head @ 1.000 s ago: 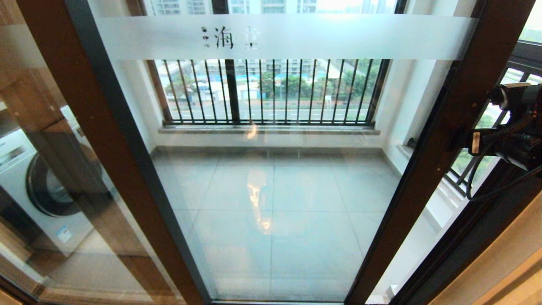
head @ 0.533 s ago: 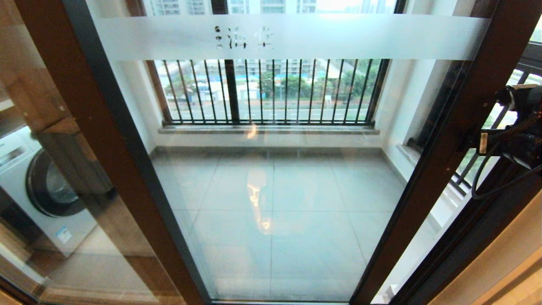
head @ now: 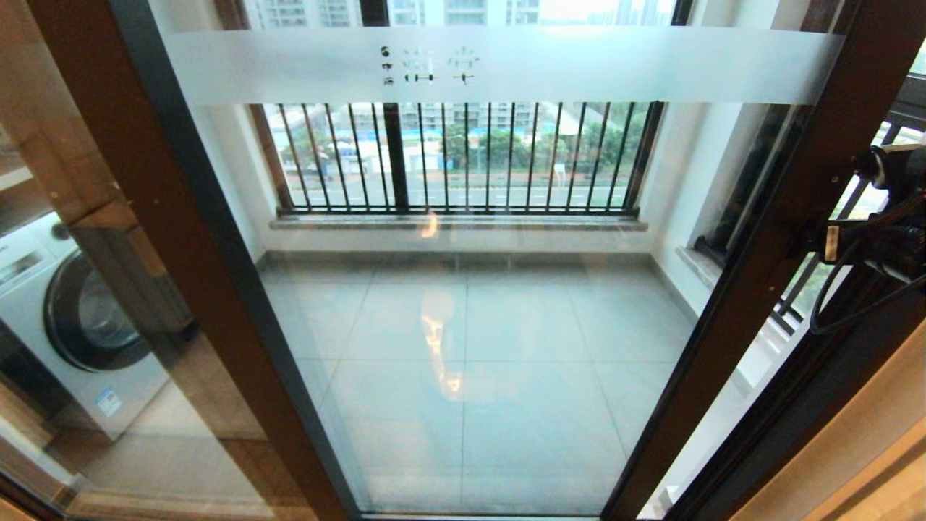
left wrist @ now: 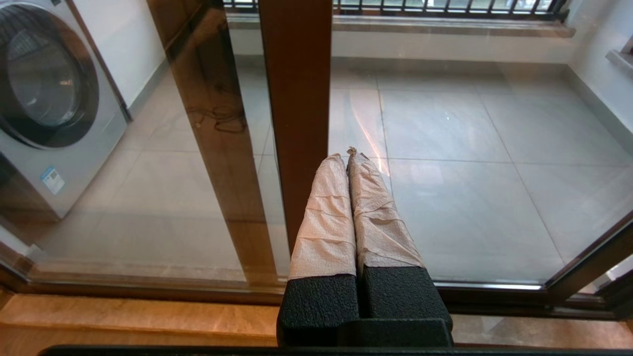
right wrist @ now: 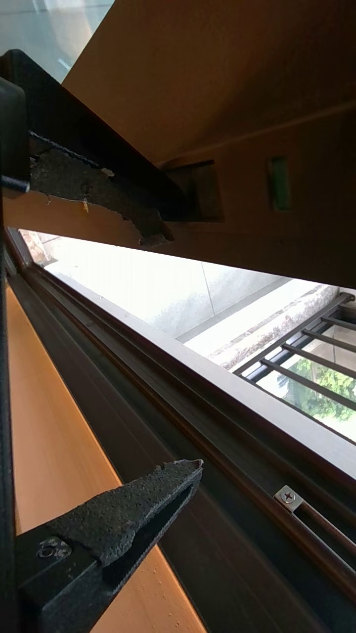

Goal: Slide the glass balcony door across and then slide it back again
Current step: Close the slid door

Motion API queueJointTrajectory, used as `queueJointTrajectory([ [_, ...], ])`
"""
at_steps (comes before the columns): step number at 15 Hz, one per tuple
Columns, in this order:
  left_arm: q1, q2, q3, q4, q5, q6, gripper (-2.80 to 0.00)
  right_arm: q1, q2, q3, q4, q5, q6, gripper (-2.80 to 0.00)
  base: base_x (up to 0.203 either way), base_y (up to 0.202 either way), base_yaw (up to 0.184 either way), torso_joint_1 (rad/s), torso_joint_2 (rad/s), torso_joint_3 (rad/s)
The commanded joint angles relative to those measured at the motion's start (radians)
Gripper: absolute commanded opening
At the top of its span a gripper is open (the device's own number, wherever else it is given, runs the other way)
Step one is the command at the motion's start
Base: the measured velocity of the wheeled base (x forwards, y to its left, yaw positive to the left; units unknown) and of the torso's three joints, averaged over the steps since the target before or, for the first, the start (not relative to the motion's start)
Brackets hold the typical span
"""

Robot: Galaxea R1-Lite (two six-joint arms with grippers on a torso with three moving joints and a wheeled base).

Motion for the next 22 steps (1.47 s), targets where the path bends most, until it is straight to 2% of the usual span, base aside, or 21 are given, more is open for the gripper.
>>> queueJointTrajectory([
  [1, 0.0, 0.0, 0.0, 0.0, 0.0, 0.0, -2.8, -0.007, 0.01, -0.004, -0.008, -0.004, 0.0, 0.0, 0.0, 0.0, 0.0, 0.0, 0.0, 0.0],
  [13, 0.0, 0.0, 0.0, 0.0, 0.0, 0.0, -2.8, -0.058, 0.033, -0.054, -0.007, 0.007, -0.001, 0.0, 0.0, 0.0, 0.0, 0.0, 0.0, 0.0],
  [22, 0.0, 0.0, 0.0, 0.0, 0.0, 0.0, -2.8, -0.026, -0.092, 0.034, -0.005, 0.033, -0.032, 0.0, 0.0, 0.0, 0.0, 0.0, 0.0, 0.0],
])
